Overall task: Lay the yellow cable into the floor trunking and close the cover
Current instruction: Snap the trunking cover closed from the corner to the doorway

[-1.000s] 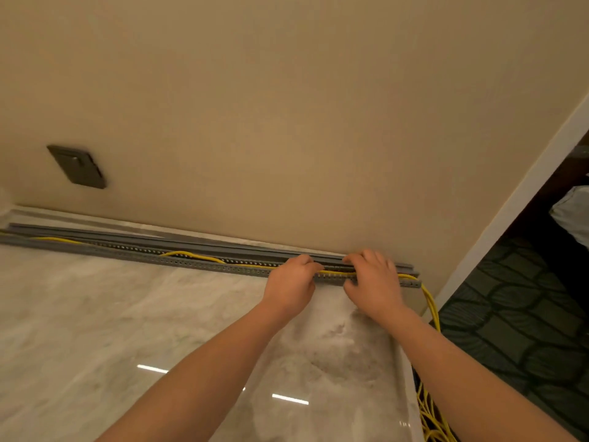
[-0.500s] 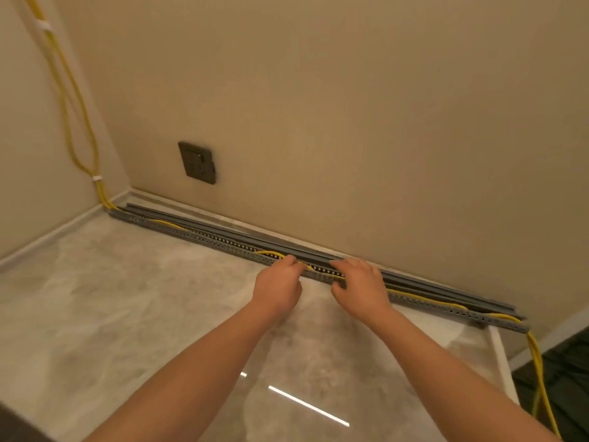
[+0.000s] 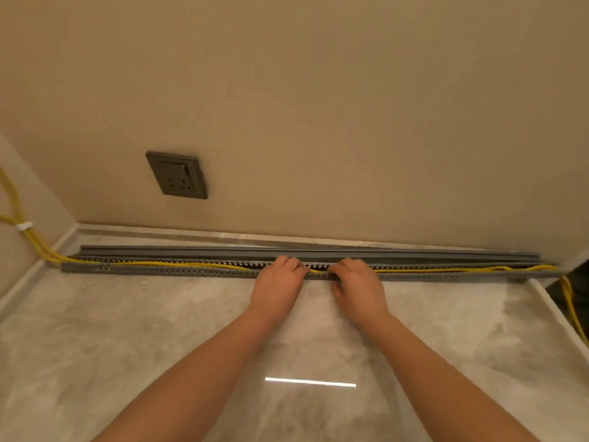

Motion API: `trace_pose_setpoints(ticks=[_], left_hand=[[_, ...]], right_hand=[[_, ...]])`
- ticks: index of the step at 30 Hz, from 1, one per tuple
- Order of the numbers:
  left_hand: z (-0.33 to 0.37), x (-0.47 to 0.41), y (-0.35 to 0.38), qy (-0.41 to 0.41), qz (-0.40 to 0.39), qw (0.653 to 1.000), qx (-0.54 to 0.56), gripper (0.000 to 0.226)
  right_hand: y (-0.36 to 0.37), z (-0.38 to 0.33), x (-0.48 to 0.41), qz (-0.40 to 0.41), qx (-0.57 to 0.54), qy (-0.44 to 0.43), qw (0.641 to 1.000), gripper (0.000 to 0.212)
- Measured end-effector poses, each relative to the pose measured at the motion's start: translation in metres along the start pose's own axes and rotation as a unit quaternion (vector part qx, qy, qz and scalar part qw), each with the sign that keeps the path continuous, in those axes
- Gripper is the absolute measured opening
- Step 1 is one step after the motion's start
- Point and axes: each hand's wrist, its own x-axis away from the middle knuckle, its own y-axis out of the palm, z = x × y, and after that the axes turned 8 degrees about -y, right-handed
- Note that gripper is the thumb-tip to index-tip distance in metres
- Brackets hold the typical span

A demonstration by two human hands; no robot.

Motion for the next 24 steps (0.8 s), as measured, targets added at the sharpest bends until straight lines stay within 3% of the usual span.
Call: trace_pose_setpoints(ticks=[7, 11, 16, 24], left_hand=[[-0.004, -0.01, -0.006, 0.002, -0.027, 1.0, 0.005, 0.037], [-0.003, -0.015, -0.009, -0.031, -0.031, 0.997, 0.068, 0.041], [-0.018, -0.002, -0.02, -0.027, -0.051, 0.987, 0.147, 0.039], [-0.082, 0.046, -0.039, -0.085, 0.033, 0.991, 0.098, 0.041]], right_hand=[[-0.01, -0.015, -0.015, -0.046, 0.058, 0.051, 0.996, 0.024], [-0.012, -0.018, -0.021, -0.068, 0.068, 0.066, 0.993, 0.024], [-0.011, -0.019, -0.022, -0.041, 0.073, 0.027, 0.996, 0.018], [-0.002, -0.084, -0.052, -0.018, -0.019, -0.097, 0.995, 0.03]])
